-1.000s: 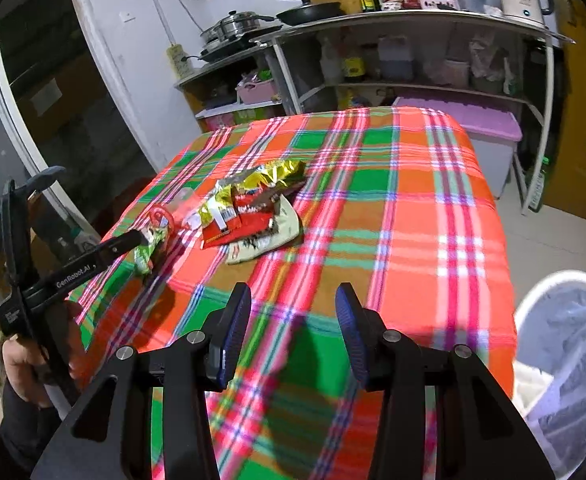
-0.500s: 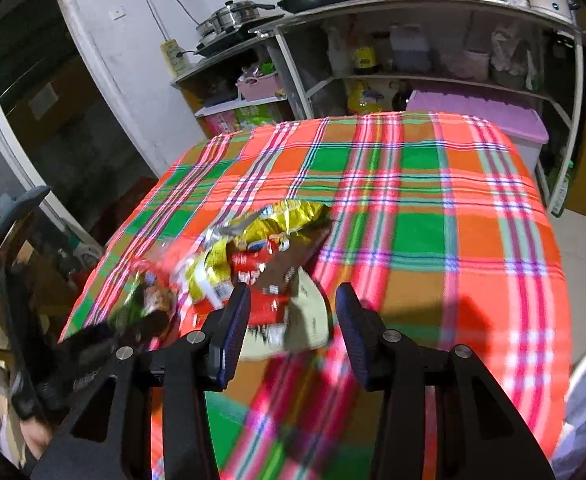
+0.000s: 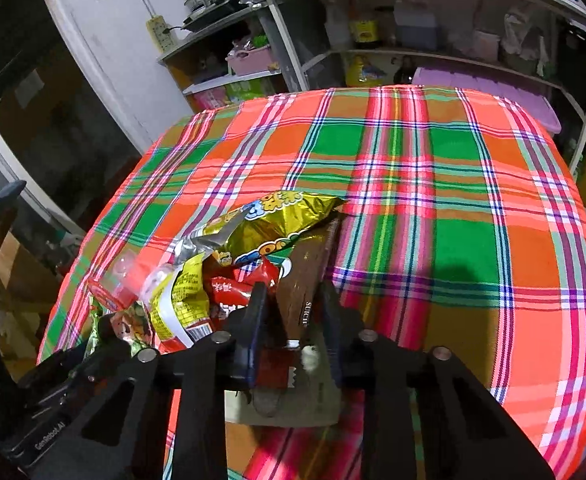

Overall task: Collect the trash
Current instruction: 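Grasp the green snack bag with the left tool while the right tool grasps a brown wrapper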

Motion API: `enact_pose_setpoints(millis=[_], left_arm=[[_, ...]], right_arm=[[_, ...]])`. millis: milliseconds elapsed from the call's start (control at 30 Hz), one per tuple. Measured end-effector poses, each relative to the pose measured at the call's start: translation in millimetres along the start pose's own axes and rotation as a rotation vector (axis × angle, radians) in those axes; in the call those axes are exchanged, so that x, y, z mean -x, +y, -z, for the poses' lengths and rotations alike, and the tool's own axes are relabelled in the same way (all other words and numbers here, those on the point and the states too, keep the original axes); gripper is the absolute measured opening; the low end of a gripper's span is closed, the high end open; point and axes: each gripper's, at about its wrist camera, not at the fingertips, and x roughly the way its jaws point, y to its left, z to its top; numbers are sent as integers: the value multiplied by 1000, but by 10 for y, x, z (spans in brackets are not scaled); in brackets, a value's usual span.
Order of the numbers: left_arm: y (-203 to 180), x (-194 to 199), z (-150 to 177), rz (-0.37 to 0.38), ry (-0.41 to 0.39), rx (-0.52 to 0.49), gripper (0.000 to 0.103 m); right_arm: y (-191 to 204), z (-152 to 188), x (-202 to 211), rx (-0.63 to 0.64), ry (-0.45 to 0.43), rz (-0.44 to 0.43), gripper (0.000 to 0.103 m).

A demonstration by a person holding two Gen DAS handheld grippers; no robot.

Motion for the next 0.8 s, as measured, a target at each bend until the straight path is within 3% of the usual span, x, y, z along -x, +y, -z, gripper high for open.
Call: enact_pose_setpoints(millis=[800], left_arm=[[-337,582,170,47,-81,-86,31]], right_arm=[[-74,404,868,-11,-139,-47,19]])
